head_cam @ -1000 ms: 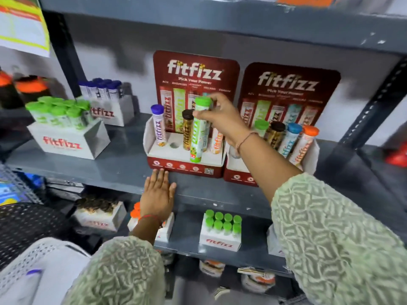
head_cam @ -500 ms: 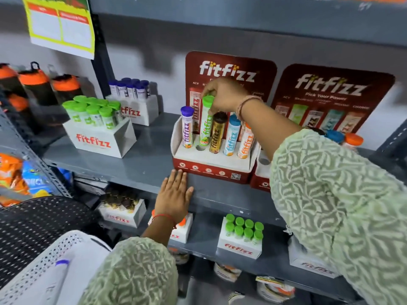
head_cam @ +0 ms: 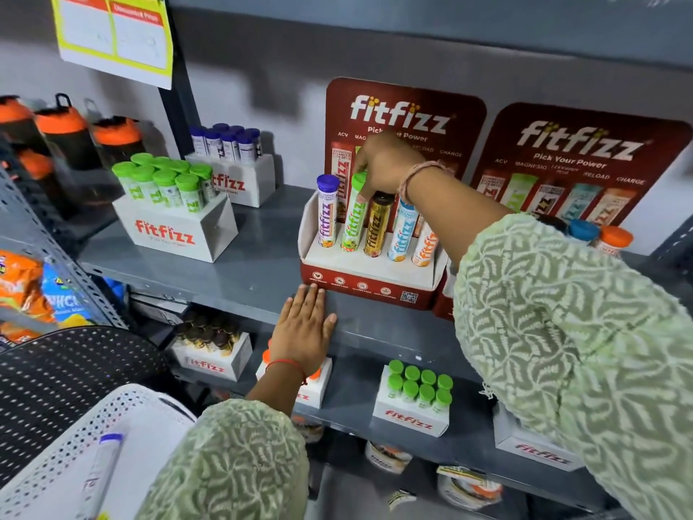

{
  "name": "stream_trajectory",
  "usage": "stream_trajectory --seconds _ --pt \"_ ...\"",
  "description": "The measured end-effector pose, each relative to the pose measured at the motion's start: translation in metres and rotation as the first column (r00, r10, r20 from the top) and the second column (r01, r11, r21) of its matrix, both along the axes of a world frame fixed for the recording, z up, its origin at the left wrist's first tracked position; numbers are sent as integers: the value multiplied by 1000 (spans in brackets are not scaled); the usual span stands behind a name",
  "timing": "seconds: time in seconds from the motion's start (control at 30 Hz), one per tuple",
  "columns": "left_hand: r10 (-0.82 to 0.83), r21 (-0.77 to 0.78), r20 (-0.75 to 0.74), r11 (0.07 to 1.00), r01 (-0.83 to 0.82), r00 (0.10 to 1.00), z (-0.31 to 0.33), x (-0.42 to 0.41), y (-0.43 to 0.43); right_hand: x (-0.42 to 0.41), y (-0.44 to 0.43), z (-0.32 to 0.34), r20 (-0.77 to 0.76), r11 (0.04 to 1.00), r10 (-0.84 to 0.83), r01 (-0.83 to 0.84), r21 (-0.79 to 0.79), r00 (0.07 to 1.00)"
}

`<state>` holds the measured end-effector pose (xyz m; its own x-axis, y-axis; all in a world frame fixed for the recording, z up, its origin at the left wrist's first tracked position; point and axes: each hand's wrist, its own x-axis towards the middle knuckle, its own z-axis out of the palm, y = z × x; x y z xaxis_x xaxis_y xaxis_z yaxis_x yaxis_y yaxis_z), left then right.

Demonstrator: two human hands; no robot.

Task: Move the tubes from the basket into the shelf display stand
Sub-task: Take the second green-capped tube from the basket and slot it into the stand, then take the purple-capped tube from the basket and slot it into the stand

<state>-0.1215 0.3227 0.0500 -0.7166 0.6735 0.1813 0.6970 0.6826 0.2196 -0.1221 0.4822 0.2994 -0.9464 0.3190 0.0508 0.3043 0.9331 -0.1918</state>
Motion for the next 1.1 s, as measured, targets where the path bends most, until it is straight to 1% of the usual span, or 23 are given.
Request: stream_trajectory --seconds 0.17,0.3,0.33,0.37,0.4,0.43,0.47,0.5,0.53,0.57,0.6,0.63,0.7,0.77,0.83,0.9,0.97,1.03,1.1 --pt "4 -29 0 1000 -4 1000 1 0 0 -7 -4 -14 30 993 -24 20 116 999" --pt "-5 -52 41 999 7 999 6 -1 0 -4 3 -21 72 990 -26 15 141 997" --pt "-19 -43 59 999 22 998 9 0 -1 -1 3 -24 55 991 -27 19 135 998" --pt "-34 -11 75 999 34 997 11 1 -3 4 1 -29 -16 994 -26 27 107 1000" --pt "-37 58 79 998 32 996 13 2 -7 8 -3 -35 -144 996 -14 26 83 989" --pt "-22 148 63 989 12 998 16 5 -15 14 -9 -43 -305 996 11 15 83 952" --pt "14 228 34 973 -21 999 18 9 -26 20 -19 -52 -456 993 57 -5 115 888" --pt "72 288 20 955 -74 997 17 14 -43 25 -34 -65 -562 986 134 -54 157 816" --pt "131 331 15 935 -128 991 14 20 -61 30 -50 -79 -625 974 220 -131 186 749" --pt "187 349 24 919 -183 982 6 27 -84 32 -69 -97 -650 954 301 -226 199 698" --pt "242 347 35 907 -239 970 -6 36 -109 34 -91 -117 -644 926 372 -315 207 669" --pt "291 331 46 898 -290 956 -18 46 -131 36 -110 -136 -615 900 423 -388 198 666" --pt "422 271 100 859 -433 901 -47 68 -182 32 -154 -176 -513 840 506 -531 112 693" --pt "560 184 165 792 -583 812 -74 92 -231 25 -199 -214 -354 774 591 -634 -7 725" --pt "671 105 207 709 -698 712 -95 111 -268 17 -238 -248 -167 727 646 -667 -161 745" --pt "739 29 264 636 -771 620 -112 126 -297 6 -276 -283 -53 695 668 -648 -310 742" --pt "759 -25 304 610 -792 576 -127 140 -315 -1 -308 -313 1 697 636 -574 -430 771" --pt "763 -60 312 611 -790 566 -144 151 -324 -9 -341 -340 57 715 543 -426 -555 838" --pt "774 -88 288 608 -789 564 -157 155 -326 -22 -371 -363 148 715 402 -208 -667 904"
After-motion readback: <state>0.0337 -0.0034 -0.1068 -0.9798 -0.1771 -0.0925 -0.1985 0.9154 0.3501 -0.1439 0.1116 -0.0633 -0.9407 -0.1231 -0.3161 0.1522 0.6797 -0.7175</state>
